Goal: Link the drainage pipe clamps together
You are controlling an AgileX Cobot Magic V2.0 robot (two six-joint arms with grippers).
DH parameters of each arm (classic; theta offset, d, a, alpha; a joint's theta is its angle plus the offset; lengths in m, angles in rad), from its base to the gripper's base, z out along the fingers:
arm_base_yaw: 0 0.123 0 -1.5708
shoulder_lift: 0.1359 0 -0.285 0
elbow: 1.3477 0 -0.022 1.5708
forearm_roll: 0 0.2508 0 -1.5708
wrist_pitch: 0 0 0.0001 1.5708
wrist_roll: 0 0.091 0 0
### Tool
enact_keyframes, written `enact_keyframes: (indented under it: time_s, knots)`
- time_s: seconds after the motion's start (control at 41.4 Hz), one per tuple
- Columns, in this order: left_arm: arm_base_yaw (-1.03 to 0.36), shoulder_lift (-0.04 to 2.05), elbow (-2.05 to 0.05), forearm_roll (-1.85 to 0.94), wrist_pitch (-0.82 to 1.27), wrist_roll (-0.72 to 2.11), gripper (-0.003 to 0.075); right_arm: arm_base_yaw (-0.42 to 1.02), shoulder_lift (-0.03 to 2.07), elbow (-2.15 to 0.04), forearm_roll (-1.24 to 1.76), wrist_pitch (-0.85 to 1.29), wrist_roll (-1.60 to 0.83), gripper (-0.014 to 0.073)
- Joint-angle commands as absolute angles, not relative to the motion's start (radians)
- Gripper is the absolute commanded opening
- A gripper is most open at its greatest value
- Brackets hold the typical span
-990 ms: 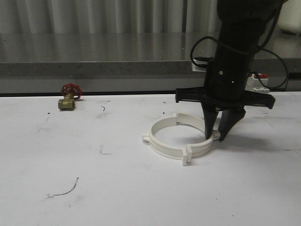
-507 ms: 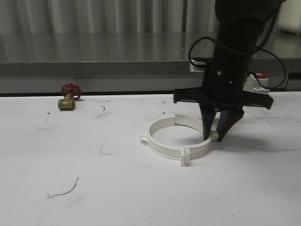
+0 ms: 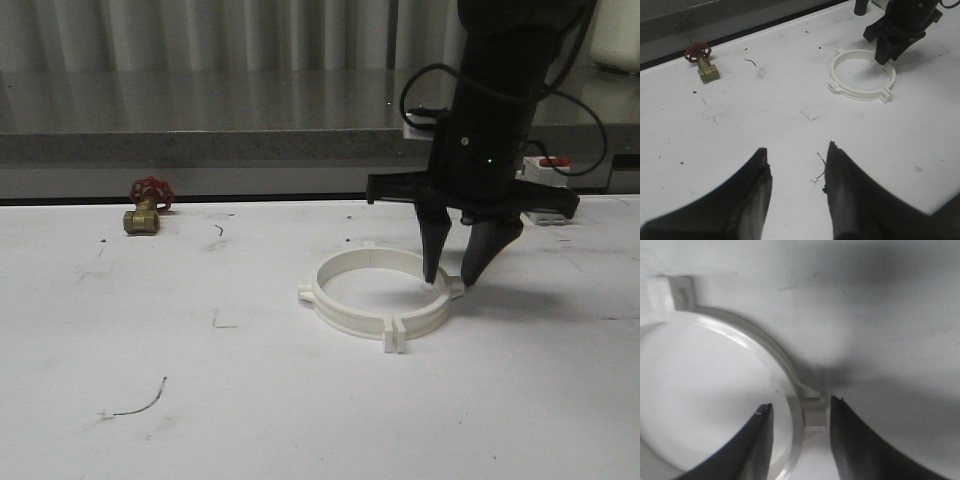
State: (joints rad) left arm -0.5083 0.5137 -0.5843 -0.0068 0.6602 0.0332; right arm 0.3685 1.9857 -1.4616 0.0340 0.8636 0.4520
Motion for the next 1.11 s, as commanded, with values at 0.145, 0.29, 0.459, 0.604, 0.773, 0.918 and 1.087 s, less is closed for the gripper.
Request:
enact_keyframes:
  time_s: [0.145, 0.29, 0.459, 0.604, 0.773, 0.918, 1.087]
  knots:
    - [-0.507, 0.517, -0.612, -0.014, 0.579, 0.032, 0.0262, 0.341, 1.718, -1.485, 0.007, 0.856, 0.306, 0.0315]
    - [-0.507, 0.517, -0.612, -0.014, 0.579, 0.032, 0.0262, 0.280, 1.572, -1.411, 0.115, 0.810, 0.051, 0.0315]
    - [-0.507, 0.517, -0.612, -0.014, 0.579, 0.032, 0.0262, 0.196, 1.377, -1.228, 0.127, 0.721, -0.088, 0.0315]
    - [-0.507, 0.517, -0.612, -0.014, 0.579, 0.032, 0.0262, 0.149, 1.163, -1.033, 0.109, 0.649, -0.068, 0.0315]
    - [-0.507, 0.517, -0.612, -0.014, 0.579, 0.032, 0.0262, 0.146, 0.894, -0.808, 0.060, 0.539, 0.038, 0.0315]
    - [-0.507, 0.517, -0.612, -0.014, 0.579, 0.032, 0.0262, 0.146, 0.672, -0.676, 0.060, 0.540, 0.054, 0.0315]
    - [-0.507, 0.517, -0.612, -0.014, 0.579, 0.032, 0.0262, 0.146, 0.433, -0.576, 0.058, 0.584, 0.061, 0.0315]
